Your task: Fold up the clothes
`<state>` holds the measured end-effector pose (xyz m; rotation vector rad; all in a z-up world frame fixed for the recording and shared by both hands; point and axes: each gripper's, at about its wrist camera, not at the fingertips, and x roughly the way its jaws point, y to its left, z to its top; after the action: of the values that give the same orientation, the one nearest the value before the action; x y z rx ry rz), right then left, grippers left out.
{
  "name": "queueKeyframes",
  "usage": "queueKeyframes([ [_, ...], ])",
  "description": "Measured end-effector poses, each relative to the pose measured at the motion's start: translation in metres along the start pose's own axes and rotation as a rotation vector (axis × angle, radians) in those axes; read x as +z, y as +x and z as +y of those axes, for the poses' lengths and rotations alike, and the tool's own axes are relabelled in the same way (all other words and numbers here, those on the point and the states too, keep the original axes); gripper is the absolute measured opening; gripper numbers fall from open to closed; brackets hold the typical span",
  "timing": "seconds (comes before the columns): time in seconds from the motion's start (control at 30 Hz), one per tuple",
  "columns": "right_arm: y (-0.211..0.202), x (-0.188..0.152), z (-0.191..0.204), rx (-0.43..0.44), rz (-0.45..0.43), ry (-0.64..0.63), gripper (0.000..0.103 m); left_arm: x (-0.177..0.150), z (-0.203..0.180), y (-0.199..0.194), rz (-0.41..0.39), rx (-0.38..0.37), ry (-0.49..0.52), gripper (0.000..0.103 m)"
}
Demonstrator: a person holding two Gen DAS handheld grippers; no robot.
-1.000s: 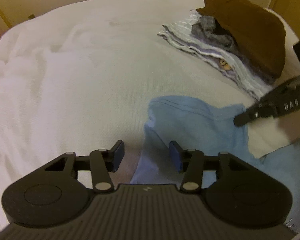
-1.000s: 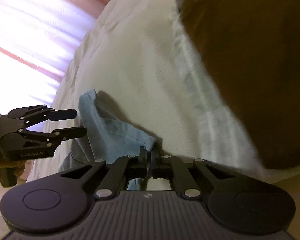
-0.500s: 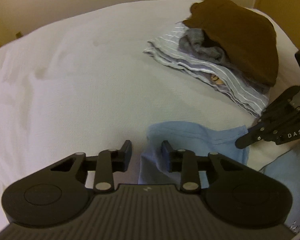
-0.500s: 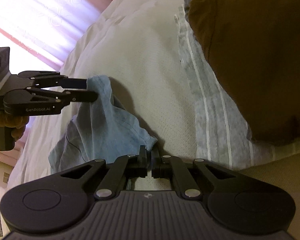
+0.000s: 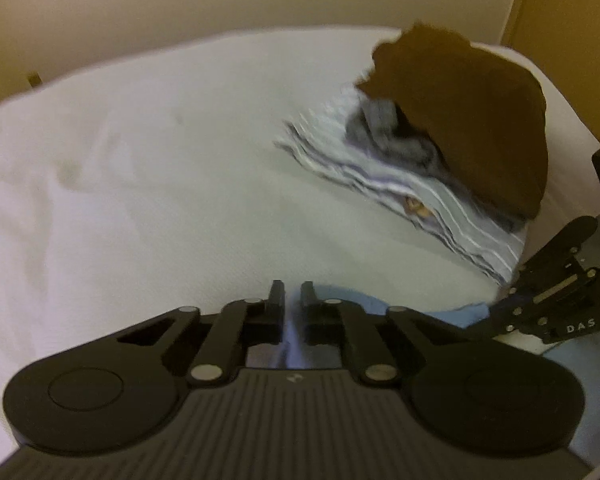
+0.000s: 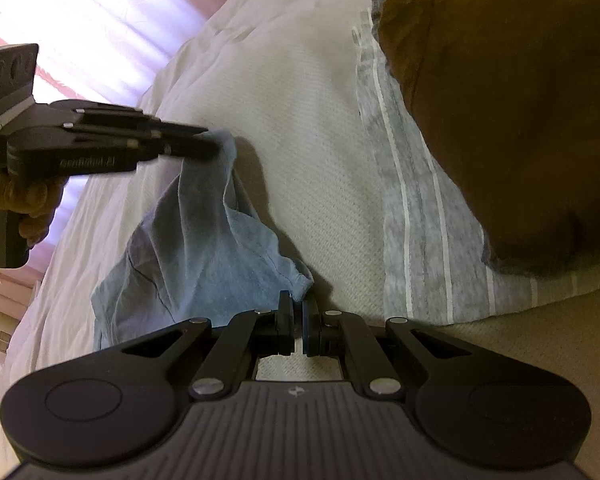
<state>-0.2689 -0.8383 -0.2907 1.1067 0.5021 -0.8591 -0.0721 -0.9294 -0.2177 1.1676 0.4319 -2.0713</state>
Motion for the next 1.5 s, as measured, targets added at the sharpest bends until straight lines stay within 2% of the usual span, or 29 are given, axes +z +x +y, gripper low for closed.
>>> queueKeyframes([
  [0.13,-0.008,-0.001,0.014,-0.009,-0.038,-0.089,0.003,-0.014,0.0,-0.028,-0.061,0.03,0.016,0.0],
  [0.23,-0.019,-0.009,0.037,0.005,-0.076,-0.257,0.004,-0.038,-0.006,-0.058,-0.086,0.052,0.011,0.0],
  [0.33,-0.03,-0.018,0.058,0.019,-0.111,-0.418,0.004,-0.061,-0.008,-0.073,-0.068,0.073,-0.038,0.003],
  [0.4,-0.03,-0.026,0.065,0.035,-0.105,-0.472,0.004,-0.07,-0.007,-0.075,-0.048,0.076,-0.064,0.006],
  [0.47,-0.027,-0.027,0.059,0.024,-0.087,-0.43,0.004,-0.067,-0.008,-0.069,-0.037,0.073,-0.054,0.007],
  [0.53,-0.024,-0.025,0.049,0.005,-0.071,-0.363,0.004,-0.058,-0.006,-0.058,-0.039,0.057,-0.062,0.018],
  [0.63,-0.02,-0.018,0.028,-0.019,-0.053,-0.214,0.004,-0.038,-0.005,-0.033,-0.023,0.022,-0.056,0.027],
  [0.7,-0.017,-0.015,0.018,-0.019,-0.041,-0.16,0.004,-0.024,-0.003,-0.013,0.019,-0.009,-0.056,0.028],
  [0.8,-0.014,-0.015,0.012,-0.01,-0.024,-0.138,0.004,-0.008,0.004,0.018,0.104,-0.088,-0.075,0.026],
  [0.83,-0.013,-0.015,0.011,-0.006,-0.018,-0.135,0.004,-0.005,0.005,0.026,0.12,-0.098,-0.073,0.021],
  [0.87,-0.012,-0.016,0.011,-0.002,-0.012,-0.134,0.004,-0.002,0.005,0.032,0.134,-0.109,-0.071,0.021],
  [0.9,-0.009,-0.017,0.013,0.0,-0.008,-0.136,0.004,0.0,0.005,0.037,0.146,-0.12,-0.067,0.014],
  [0.93,-0.007,-0.018,0.012,0.002,-0.005,-0.137,0.004,0.002,0.003,0.037,0.137,-0.126,-0.054,0.007],
  [1.03,-0.008,-0.018,0.008,0.01,0.003,-0.127,0.004,0.006,-0.005,0.033,0.111,-0.142,-0.013,0.001],
  [1.13,-0.012,-0.015,0.007,0.012,-0.001,-0.136,0.004,0.0,-0.011,0.007,0.046,-0.089,0.044,0.0],
  [1.27,-0.028,-0.015,0.024,0.009,-0.066,-0.293,0.005,-0.027,-0.018,-0.046,-0.06,0.023,0.082,0.0],
  [1.43,-0.042,-0.035,0.064,0.046,-0.112,-0.595,0.005,-0.082,-0.04,-0.096,-0.09,0.164,0.12,0.001],
  [1.5,-0.04,-0.05,0.078,0.067,-0.101,-0.716,0.005,-0.106,-0.051,-0.098,-0.05,0.188,0.138,0.001],
])
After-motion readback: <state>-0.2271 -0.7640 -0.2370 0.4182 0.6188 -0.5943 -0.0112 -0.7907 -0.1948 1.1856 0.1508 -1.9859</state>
